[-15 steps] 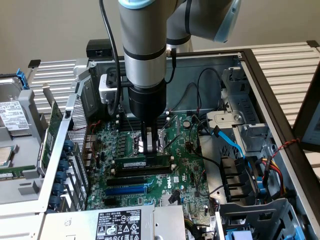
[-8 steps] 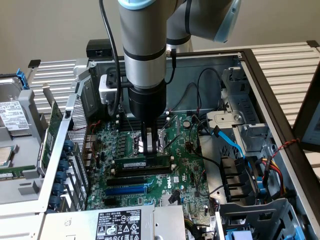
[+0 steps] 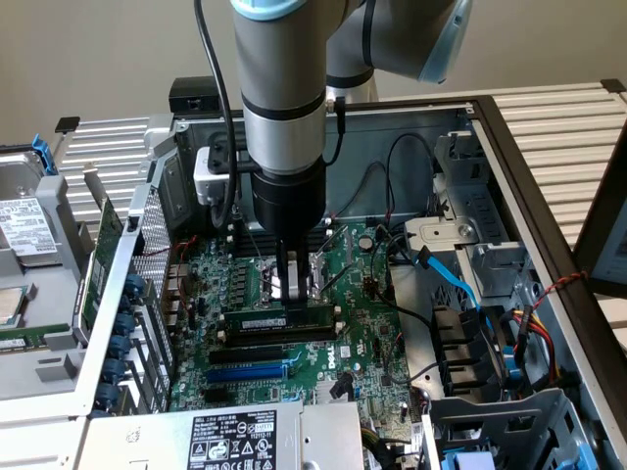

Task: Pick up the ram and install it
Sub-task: 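Insert the ram into the slot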

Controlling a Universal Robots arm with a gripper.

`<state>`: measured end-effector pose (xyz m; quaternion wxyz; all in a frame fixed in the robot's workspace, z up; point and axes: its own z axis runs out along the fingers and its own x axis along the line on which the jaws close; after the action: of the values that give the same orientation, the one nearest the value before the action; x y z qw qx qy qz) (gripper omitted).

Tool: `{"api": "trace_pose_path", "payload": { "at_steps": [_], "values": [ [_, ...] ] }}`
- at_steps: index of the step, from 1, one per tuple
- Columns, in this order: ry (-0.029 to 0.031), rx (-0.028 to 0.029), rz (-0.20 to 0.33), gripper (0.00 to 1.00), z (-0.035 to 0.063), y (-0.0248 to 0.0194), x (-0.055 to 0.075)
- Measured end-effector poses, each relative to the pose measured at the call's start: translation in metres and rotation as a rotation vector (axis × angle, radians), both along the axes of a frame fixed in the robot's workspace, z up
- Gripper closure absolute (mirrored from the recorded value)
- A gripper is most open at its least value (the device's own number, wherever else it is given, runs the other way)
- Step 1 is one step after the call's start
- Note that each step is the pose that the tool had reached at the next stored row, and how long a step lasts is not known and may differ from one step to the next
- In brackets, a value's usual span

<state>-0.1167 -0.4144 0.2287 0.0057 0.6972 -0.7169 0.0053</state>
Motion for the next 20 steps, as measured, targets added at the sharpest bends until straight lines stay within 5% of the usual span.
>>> {"api": "trace_pose_path", "payload": {
  "at_steps": [11, 20],
  "values": [
    [-0.0002, 0.0067, 0.0, 0.86, 0.0118, -0.0012, 0.0],
    [-0.0081, 0.0065, 0.0, 0.86, 0.0105, -0.0026, 0.0]
  ]
}}
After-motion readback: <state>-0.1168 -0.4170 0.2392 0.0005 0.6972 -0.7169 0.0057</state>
